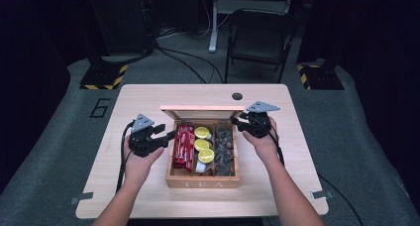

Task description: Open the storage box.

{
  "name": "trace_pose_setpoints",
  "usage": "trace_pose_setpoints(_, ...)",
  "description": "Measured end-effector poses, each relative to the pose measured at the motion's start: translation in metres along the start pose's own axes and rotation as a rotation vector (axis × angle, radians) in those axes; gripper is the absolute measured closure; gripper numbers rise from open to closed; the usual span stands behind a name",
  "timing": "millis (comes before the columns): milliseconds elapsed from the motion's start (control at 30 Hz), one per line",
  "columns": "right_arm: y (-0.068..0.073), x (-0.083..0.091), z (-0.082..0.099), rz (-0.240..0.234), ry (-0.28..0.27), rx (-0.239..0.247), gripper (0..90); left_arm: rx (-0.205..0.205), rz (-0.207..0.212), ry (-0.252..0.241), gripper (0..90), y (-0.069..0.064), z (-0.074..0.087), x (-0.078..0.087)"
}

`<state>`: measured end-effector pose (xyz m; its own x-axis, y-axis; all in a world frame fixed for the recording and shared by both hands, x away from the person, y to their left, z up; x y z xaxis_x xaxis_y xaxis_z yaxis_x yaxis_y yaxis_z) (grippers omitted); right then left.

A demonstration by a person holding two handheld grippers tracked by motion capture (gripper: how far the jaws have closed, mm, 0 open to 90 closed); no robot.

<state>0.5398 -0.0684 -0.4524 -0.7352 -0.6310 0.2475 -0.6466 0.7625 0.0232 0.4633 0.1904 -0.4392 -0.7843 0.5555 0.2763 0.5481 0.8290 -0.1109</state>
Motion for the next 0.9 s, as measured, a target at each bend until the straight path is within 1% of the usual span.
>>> trace_pose_setpoints(33,0.000,0.000,0.000,0.000,0.000,0.001,59.1,0.011,-0.004,0.012,48.6,0.000,0.006,-0.002)
trace_pose_setpoints(100,0.000,0.000,0.000,0.000,0.000,0.002,59.2,0.018,-0.009,0.017,49.1,0.001,0.011,-0.005)
trace_pose_setpoints(133,0.000,0.000,0.000,0.000,0.000,0.002,59.1,0.011,-0.008,0.029,49.4,0.002,0.015,-0.006)
trace_pose_setpoints(200,0.000,0.000,0.000,0.000,0.000,0.001,59.1,0.014,-0.011,0.033,49.7,0.002,0.017,-0.008)
trace_pose_setpoints(233,0.000,0.000,0.000,-0.001,0.000,0.001,59.1,0.016,-0.018,0.039,49.8,0.002,0.023,-0.012)
trace_pose_setpoints(267,0.000,0.000,0.000,-0.001,0.000,0.001,59.1,0.016,-0.018,0.039,50.0,0.002,0.023,-0.012)
trace_pose_setpoints(300,0.000,0.000,0.000,-0.001,0.000,0.002,59.1,0.018,-0.018,0.044,50.0,0.001,0.026,-0.014)
trace_pose_setpoints(333,0.000,0.000,0.000,-0.002,0.001,0.002,59.1,0.033,-0.019,0.048,50.4,-0.001,0.031,-0.018)
trace_pose_setpoints(367,0.000,0.000,0.000,-0.003,0.001,0.001,59.1,0.033,-0.019,0.048,50.5,-0.001,0.031,-0.018)
trace_pose_setpoints(400,0.000,0.000,0.000,-0.004,0.001,0.002,59.1,0.039,-0.025,0.056,50.8,-0.002,0.036,-0.023)
trace_pose_setpoints(467,0.000,0.000,0.000,-0.005,0.003,0.001,59.0,0.045,-0.025,0.054,51.5,-0.003,0.038,-0.026)
trace_pose_setpoints(500,0.000,0.000,0.000,-0.004,0.003,-0.005,58.9,0.058,-0.023,0.063,52.1,-0.005,0.043,-0.031)
trace_pose_setpoints(533,0.000,0.000,0.000,-0.004,0.003,-0.005,58.9,0.058,-0.023,0.063,52.3,-0.005,0.043,-0.031)
trace_pose_setpoints(633,0.000,0.000,0.000,-0.004,0.004,-0.006,58.9,0.062,-0.028,0.080,52.9,-0.008,0.051,-0.039)
trace_pose_setpoints(700,0.000,0.001,0.001,-0.006,0.005,-0.004,58.9,0.063,-0.035,0.086,53.2,-0.009,0.054,-0.042)
trace_pose_setpoints(800,0.000,0.000,0.000,-0.004,0.004,-0.007,58.9,0.063,-0.040,0.089,54.4,-0.010,0.056,-0.043)
trace_pose_setpoints(833,0.000,0.000,0.000,-0.004,0.004,-0.007,58.9,0.074,-0.047,0.079,54.4,-0.011,0.056,-0.045)
trace_pose_setpoints(867,0.000,0.000,0.000,-0.004,0.004,-0.007,58.9,0.058,-0.044,0.094,54.6,-0.011,0.057,-0.044)
trace_pose_setpoints(900,0.000,0.000,0.000,-0.004,0.003,-0.007,58.9,0.080,-0.055,0.089,54.6,-0.013,0.059,-0.047)
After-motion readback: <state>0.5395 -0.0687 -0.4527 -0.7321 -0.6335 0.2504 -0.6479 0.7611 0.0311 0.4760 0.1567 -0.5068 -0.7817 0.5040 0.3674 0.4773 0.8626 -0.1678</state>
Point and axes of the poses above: each handheld gripper's, and its own axes: x roughly backward along the jaws, z roughly out of its underside, y roughly to its left, the point moved 9 cm from there along -x, roughly forward along the jaws, and after that the axes turned 12 degrees about -y, right-handed, at the moved point
